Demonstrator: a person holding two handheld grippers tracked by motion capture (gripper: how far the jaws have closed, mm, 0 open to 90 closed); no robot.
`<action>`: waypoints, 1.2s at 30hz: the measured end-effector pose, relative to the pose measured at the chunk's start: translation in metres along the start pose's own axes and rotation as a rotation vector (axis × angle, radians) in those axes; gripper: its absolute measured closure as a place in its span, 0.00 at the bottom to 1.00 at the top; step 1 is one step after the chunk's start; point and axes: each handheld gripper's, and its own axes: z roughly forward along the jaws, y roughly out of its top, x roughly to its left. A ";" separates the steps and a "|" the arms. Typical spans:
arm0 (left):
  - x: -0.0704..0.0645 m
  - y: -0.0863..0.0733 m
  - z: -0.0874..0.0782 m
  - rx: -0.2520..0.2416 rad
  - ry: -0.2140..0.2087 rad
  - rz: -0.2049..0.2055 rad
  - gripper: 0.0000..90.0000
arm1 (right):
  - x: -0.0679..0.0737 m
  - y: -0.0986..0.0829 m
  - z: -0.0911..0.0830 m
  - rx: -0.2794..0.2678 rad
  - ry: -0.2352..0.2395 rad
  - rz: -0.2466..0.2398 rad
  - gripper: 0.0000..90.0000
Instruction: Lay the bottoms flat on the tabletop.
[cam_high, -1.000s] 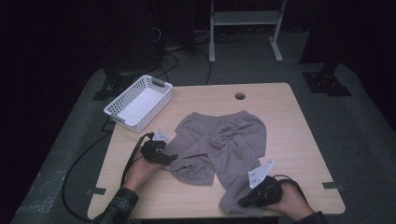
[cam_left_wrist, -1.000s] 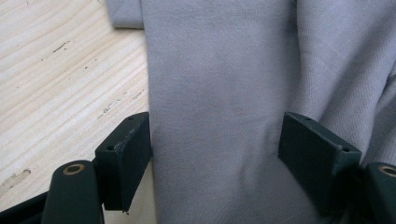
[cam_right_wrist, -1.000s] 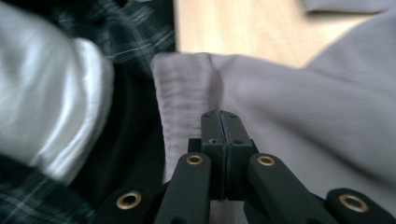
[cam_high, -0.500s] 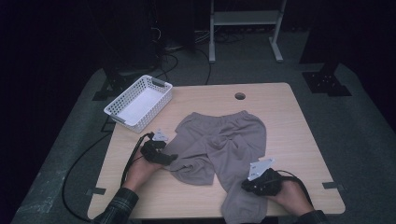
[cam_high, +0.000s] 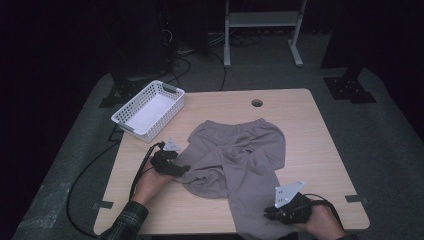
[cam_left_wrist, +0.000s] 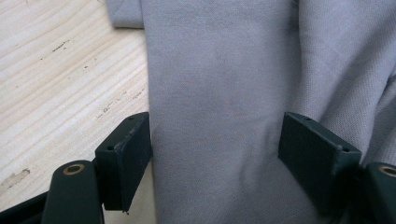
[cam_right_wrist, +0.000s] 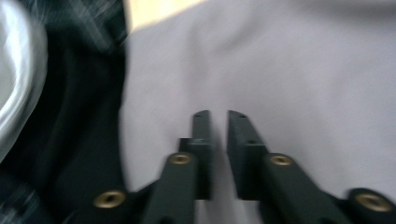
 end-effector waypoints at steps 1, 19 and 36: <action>0.000 0.000 0.000 -0.004 0.000 -0.003 0.28 | -0.004 0.002 -0.002 -0.015 -0.016 0.013 0.77; 0.000 0.000 0.001 -0.016 -0.003 -0.004 0.28 | -0.107 0.055 0.039 0.016 -0.250 0.070 0.70; -0.001 0.000 0.001 -0.013 -0.001 -0.005 0.28 | -0.075 0.027 0.025 0.118 -0.177 0.036 0.97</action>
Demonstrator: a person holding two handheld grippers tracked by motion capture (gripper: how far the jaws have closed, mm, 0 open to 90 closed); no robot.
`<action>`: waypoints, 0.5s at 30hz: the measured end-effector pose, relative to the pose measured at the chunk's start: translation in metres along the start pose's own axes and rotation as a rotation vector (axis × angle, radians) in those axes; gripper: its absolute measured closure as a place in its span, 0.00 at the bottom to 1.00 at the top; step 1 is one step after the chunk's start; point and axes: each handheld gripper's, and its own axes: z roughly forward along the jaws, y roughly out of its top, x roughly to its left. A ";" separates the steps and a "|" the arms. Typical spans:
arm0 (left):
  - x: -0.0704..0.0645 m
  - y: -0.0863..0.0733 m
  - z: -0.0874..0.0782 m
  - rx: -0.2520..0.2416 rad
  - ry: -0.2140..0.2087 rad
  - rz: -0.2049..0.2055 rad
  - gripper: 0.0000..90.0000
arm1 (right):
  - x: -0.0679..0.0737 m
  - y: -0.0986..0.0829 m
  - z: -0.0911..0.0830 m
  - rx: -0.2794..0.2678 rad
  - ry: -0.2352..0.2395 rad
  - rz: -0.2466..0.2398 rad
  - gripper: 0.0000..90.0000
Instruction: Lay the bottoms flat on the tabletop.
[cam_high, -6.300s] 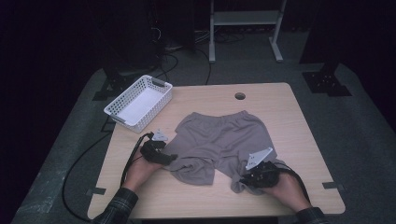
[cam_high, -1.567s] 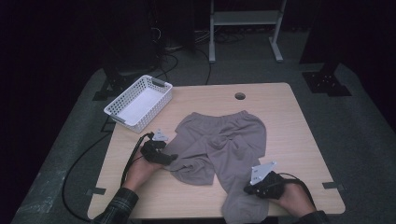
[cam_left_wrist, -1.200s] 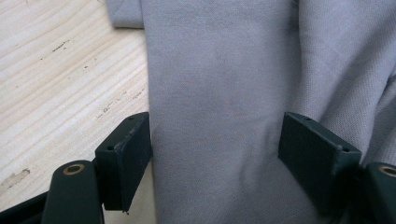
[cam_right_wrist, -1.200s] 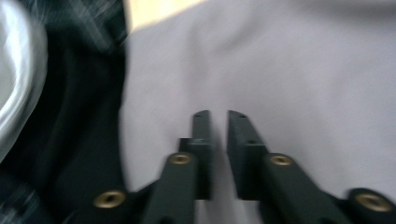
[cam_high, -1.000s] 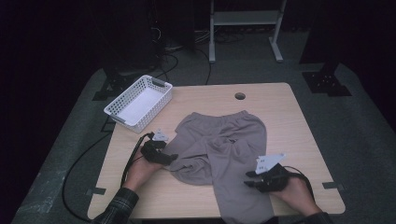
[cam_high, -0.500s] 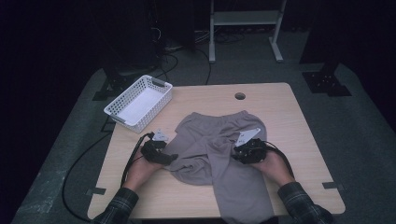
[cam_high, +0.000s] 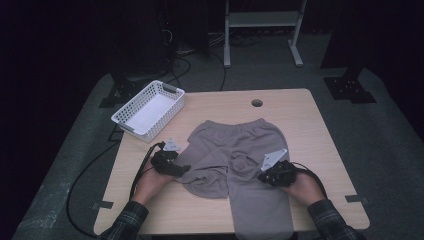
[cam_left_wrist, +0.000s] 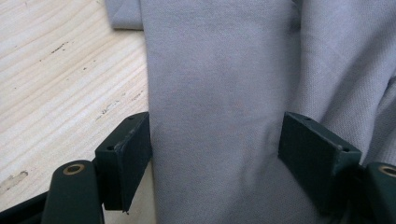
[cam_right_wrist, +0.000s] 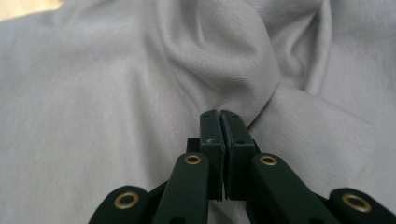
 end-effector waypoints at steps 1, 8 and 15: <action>0.000 0.000 0.000 -0.001 0.000 0.000 0.28 | 0.004 -0.003 -0.003 0.007 -0.005 -0.007 0.97; 0.000 0.000 0.000 0.001 0.003 -0.003 0.28 | 0.029 -0.022 -0.018 0.027 0.018 -0.010 0.98; 0.000 0.000 0.000 0.001 0.003 -0.002 0.28 | 0.039 -0.044 -0.033 0.021 0.068 0.023 0.97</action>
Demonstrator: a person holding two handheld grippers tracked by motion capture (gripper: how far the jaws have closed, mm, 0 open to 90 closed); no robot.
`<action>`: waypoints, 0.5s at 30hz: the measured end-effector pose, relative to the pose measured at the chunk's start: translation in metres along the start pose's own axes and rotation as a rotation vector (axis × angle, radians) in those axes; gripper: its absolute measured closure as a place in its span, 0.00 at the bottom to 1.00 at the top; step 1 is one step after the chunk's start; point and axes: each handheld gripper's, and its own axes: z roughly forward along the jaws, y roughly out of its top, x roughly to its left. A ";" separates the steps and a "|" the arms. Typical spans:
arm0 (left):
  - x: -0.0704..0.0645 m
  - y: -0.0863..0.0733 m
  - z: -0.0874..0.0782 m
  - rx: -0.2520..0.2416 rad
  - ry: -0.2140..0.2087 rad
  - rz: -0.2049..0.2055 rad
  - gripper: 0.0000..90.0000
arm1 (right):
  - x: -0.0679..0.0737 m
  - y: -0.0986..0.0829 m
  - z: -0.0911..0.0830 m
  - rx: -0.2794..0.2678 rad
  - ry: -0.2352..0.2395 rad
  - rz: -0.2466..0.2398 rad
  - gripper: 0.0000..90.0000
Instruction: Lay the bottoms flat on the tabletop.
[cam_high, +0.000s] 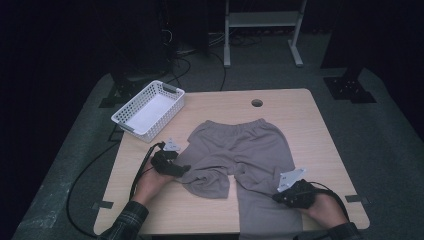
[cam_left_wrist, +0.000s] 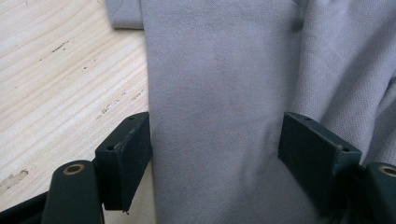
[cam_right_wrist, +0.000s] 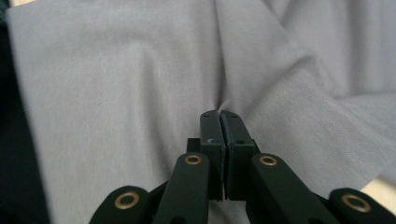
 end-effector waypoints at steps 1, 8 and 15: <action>0.000 0.000 0.000 0.000 0.000 0.000 0.28 | 0.001 -0.003 -0.002 -0.004 0.013 0.005 0.97; -0.001 0.000 -0.001 0.008 0.005 0.005 0.28 | 0.015 -0.018 -0.010 -0.013 0.098 0.004 0.97; -0.002 0.002 -0.001 0.021 0.007 0.019 0.28 | 0.022 -0.026 -0.018 -0.059 0.126 0.005 0.81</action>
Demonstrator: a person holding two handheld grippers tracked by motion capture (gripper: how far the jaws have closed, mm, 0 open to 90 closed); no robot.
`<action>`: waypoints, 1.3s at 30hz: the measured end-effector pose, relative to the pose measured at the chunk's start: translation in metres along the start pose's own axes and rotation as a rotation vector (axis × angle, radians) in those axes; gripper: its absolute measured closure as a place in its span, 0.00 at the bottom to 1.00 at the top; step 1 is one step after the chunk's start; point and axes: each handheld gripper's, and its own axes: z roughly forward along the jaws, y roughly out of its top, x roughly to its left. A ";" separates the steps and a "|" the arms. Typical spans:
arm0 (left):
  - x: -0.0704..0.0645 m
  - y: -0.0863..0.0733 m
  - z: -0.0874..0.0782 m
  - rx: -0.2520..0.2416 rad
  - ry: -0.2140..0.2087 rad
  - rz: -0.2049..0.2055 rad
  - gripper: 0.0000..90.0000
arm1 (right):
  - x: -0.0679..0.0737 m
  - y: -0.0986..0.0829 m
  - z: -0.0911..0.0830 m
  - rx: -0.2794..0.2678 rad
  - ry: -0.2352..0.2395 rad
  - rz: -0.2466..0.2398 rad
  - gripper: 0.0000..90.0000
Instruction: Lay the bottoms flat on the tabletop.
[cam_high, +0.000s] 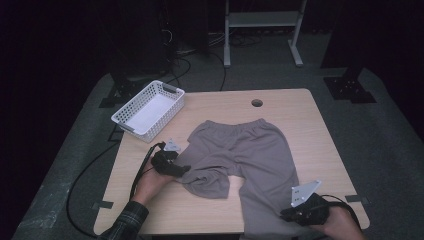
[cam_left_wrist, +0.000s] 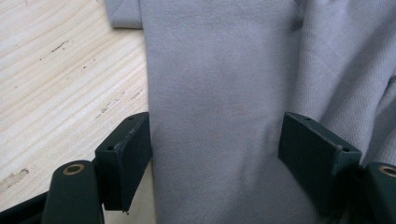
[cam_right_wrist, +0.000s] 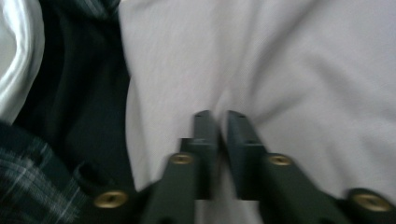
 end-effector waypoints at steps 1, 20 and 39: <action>-0.001 0.001 0.000 0.003 0.004 0.005 0.28 | -0.002 0.001 -0.002 -0.025 -0.013 0.012 0.75; -0.031 0.004 -0.049 -0.086 -0.014 0.110 0.34 | -0.032 0.090 0.034 -0.162 -0.025 -0.033 0.57; -0.050 -0.001 -0.032 -0.004 -0.113 0.189 0.42 | -0.032 0.164 0.113 -0.061 -0.009 -0.128 0.56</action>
